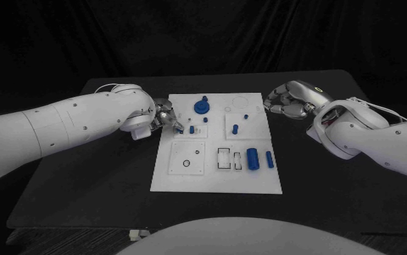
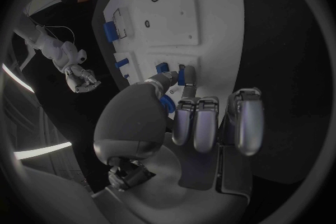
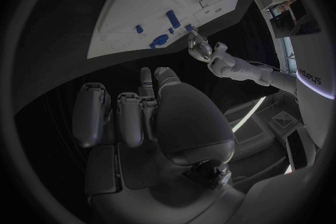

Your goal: Assemble the parts on the task board

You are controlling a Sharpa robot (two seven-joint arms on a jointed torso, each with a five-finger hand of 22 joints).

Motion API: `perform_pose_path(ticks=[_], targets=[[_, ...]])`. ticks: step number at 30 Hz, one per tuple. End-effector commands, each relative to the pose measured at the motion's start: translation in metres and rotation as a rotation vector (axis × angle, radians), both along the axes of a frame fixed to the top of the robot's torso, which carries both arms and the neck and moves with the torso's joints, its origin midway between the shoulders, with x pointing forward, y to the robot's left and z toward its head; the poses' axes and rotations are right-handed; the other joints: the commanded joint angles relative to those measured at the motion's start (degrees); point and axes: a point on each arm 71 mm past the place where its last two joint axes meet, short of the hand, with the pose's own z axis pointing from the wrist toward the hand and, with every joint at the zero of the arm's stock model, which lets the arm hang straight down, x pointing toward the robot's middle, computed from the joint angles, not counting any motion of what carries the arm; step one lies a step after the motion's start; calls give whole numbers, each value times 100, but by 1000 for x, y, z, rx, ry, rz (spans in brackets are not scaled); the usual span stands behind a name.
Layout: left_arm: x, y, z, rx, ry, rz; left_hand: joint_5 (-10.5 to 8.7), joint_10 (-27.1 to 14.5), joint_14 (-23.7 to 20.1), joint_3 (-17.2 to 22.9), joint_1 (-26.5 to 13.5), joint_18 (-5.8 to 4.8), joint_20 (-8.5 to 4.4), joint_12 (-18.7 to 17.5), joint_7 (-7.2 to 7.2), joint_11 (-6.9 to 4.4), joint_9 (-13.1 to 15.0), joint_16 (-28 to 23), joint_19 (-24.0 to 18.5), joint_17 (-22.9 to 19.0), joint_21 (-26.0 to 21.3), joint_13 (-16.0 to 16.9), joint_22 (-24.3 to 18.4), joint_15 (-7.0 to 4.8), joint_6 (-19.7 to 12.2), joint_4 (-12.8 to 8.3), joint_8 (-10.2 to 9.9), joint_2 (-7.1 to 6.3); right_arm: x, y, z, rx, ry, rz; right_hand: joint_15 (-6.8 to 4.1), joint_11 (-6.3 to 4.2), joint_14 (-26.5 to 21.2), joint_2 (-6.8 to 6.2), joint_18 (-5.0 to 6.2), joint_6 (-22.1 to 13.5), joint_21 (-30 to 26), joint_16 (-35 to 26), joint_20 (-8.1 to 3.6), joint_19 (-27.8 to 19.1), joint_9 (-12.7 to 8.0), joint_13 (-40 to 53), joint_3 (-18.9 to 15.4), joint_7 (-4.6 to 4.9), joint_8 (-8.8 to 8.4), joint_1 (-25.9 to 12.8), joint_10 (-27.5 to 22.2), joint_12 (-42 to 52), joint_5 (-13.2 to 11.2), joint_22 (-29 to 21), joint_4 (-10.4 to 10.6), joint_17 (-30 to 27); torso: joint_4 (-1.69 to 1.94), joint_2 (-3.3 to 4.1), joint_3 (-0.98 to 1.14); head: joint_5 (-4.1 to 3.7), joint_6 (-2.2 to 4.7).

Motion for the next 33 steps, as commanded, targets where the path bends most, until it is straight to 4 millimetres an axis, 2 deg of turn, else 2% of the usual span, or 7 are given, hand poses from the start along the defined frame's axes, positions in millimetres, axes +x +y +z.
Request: perform_pose_path(ticks=[1, 24, 33], targets=[[-2, -1, -3, -12, 10, -11, 1, 606, 595, 132, 4, 21, 0, 20, -45, -12, 9, 38, -41, 1509, -20, 1509, 1180, -4, 18, -107, -17, 47, 0, -1, -2, -1, 13, -12, -44, 8, 328, -10, 108, 36, -37, -37, 46, 62, -8, -32, 34, -15, -34, 60, 198, -36, 26, 1067, 9, 19, 2, -1, -3, 1, -1], [-6, 0, -10, -10, 29, -12, -10, 606, 595, 176, 26, 30, 3, 20, -37, -7, 19, 38, -69, 1509, -58, 1509, 1169, 1, -5, -150, -22, 50, 0, -1, -4, -2, 19, -14, -44, 8, 328, -11, 108, 38, -38, -37, 46, 62, -8, -32, 48, -14, -37, 66, 199, -37, 26, 1067, 5, 18, 1, -1, 1, 4, -1], [-6, 1, -9, -25, 15, -10, 60, 606, 595, 260, 64, 31, 10, 20, -27, 1, 44, 38, -71, 1509, -65, 1509, 1172, 8, -14, -236, -13, 45, 0, -1, -5, -4, 24, -14, -44, 8, 327, -11, 108, 38, -39, -39, 46, 62, -8, -29, 53, -14, -39, 67, 202, -35, 26, 1067, 4, 15, 4, -6, 5, 12, -1]])
